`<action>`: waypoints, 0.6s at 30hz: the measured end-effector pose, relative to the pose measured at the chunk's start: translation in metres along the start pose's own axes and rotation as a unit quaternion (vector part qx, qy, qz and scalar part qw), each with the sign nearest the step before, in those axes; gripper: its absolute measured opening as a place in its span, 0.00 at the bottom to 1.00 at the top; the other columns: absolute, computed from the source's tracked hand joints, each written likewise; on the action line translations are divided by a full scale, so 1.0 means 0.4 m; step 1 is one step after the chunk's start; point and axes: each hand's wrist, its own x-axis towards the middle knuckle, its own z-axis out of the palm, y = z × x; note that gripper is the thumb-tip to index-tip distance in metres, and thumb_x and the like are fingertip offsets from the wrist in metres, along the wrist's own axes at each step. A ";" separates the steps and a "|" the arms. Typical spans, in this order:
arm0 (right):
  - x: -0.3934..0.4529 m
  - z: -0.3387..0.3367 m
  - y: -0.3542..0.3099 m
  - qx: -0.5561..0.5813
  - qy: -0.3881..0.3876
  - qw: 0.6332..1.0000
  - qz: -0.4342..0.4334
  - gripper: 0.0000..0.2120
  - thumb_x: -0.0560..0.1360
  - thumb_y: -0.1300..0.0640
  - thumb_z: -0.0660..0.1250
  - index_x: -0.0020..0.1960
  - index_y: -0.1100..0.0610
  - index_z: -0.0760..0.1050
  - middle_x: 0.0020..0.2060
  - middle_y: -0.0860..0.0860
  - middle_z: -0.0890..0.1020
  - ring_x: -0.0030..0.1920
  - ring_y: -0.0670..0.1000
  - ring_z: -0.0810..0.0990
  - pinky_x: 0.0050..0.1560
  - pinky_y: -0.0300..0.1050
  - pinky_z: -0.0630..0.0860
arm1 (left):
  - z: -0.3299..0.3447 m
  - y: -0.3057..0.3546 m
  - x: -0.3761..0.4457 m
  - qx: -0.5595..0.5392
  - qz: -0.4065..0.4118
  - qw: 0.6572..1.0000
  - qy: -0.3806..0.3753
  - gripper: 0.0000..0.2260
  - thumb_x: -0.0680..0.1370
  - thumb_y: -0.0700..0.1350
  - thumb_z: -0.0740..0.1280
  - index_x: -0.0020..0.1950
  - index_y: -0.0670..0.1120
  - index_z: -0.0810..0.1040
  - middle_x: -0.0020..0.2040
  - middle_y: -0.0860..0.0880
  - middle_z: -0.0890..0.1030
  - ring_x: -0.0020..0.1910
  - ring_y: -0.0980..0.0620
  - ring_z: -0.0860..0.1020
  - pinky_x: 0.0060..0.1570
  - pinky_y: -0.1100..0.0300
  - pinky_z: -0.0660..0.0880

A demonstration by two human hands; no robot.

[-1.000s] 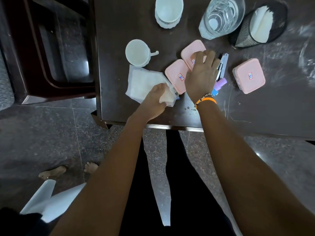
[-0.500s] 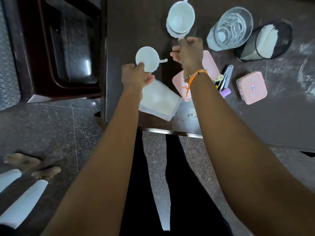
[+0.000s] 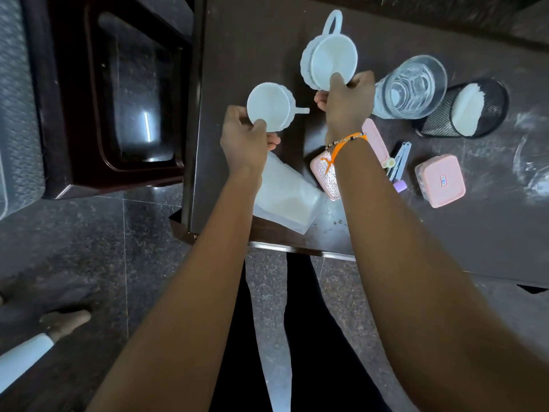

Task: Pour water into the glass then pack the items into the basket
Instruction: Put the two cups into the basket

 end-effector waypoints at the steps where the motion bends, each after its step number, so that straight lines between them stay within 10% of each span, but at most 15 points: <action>1: -0.017 -0.003 -0.010 -0.012 0.002 1.000 -0.027 0.13 0.72 0.65 0.62 0.35 0.53 0.61 0.32 0.56 0.78 0.24 0.51 0.77 0.28 0.40 0.74 | -0.008 0.010 -0.007 -0.010 0.009 1.000 0.006 0.06 0.76 0.34 0.60 0.48 0.44 0.70 0.33 0.48 0.79 0.23 0.59 0.78 0.29 0.67 0.78; 10: -0.274 0.029 -0.076 -0.187 -0.075 0.956 -0.213 0.13 0.71 0.62 0.65 0.32 0.52 0.66 0.30 0.54 0.79 0.27 0.46 0.80 0.26 0.29 0.70 | -0.270 0.064 -0.075 -0.040 0.094 0.988 0.112 0.05 0.74 0.37 0.61 0.48 0.44 0.73 0.31 0.48 0.81 0.24 0.57 0.79 0.27 0.66 0.76; 18: -0.542 0.202 -0.151 -0.243 -0.224 0.874 -0.356 0.04 0.70 0.62 0.64 0.42 0.61 0.77 0.30 0.55 0.80 0.33 0.56 0.77 0.37 0.47 0.71 | -0.635 0.069 -0.121 -0.012 0.114 0.971 0.210 0.05 0.75 0.40 0.61 0.47 0.48 0.75 0.37 0.46 0.82 0.25 0.57 0.80 0.27 0.64 0.77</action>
